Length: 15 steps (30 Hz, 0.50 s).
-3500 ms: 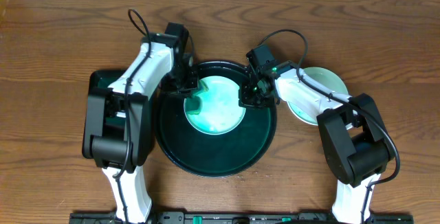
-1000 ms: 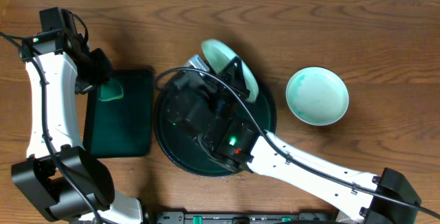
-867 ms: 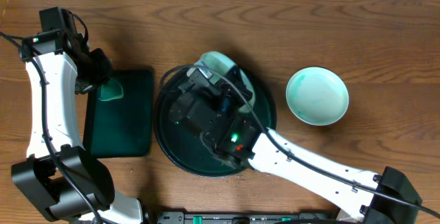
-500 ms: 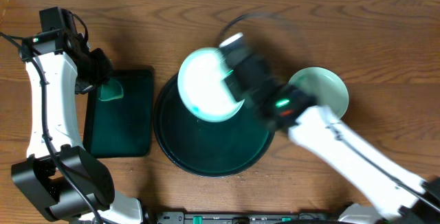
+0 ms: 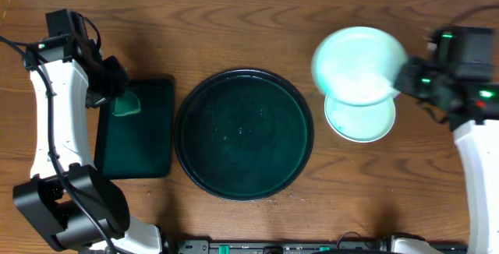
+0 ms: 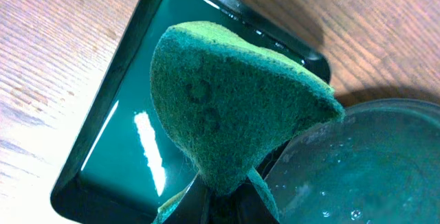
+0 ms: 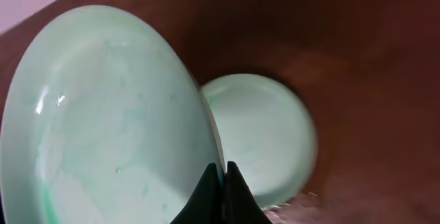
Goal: Clean dirty plates on tray and stack at the side
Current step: 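Carry the plate right with the right gripper and stack it on the pile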
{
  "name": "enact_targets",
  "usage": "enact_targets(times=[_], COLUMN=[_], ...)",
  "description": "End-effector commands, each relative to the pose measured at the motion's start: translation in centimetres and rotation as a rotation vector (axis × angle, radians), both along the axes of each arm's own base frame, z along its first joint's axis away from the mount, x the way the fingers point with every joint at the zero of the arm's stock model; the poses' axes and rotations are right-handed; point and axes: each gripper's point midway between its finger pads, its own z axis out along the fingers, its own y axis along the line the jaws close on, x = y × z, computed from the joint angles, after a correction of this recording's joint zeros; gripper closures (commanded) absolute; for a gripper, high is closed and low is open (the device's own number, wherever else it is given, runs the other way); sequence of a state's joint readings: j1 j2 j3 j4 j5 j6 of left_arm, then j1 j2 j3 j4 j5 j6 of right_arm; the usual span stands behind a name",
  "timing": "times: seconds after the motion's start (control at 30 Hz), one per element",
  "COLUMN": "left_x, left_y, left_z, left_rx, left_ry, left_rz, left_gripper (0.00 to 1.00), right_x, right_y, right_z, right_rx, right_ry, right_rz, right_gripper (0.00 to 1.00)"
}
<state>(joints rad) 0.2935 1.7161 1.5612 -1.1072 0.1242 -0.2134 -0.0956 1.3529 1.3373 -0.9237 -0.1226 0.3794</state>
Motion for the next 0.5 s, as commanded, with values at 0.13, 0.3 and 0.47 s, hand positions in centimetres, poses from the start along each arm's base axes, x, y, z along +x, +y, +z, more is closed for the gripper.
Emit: enact_targets(times=[0.13, 0.3, 0.47], left_x=[-0.4, -0.4, -0.3], left_y=[0.2, 0.6, 0.7], left_z=[-0.6, -0.6, -0.6], left_rx=[-0.002, 0.024, 0.027], left_ry=[0.021, 0.025, 0.018], left_rz=[0.014, 0.016, 0.017], left_gripper=[0.93, 0.93, 0.93], right_x=[-2.5, -2.9, -1.9], right_y=[-4.6, -4.1, -3.7], right_z=[-6.9, -13.1, -16.7], right_rx=[0.035, 0.046, 0.036], right_ry=[0.150, 0.207, 0.198], right_rz=[-0.130, -0.115, -0.052], right_gripper=[0.99, 0.99, 0.98])
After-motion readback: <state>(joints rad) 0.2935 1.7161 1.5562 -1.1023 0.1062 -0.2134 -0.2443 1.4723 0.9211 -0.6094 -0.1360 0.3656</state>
